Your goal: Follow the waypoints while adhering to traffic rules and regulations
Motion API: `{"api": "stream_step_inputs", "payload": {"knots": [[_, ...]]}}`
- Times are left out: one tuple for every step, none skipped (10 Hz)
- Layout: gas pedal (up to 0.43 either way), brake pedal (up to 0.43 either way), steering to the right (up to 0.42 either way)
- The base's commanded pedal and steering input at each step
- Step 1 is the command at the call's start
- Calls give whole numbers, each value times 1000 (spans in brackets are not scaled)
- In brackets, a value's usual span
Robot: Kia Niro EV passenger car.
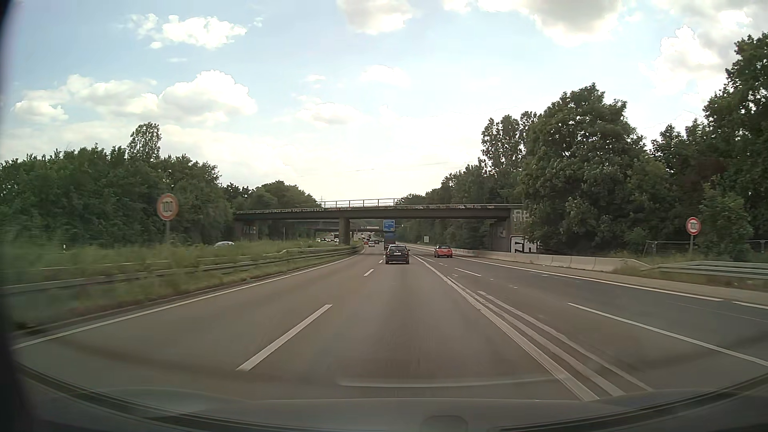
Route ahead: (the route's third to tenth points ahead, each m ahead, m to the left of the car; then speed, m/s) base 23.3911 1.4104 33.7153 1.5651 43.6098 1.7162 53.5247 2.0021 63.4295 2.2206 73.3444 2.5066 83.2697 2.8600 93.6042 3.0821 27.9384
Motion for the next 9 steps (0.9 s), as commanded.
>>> {"api": "stream_step_inputs", "payload": {"knots": [[0,30,-6],[0,30,-6],[0,30,-6],[0,30,-5],[0,30,-3],[0,30,-3],[0,30,-2],[0,30,-2],[0,30,-2]]}}
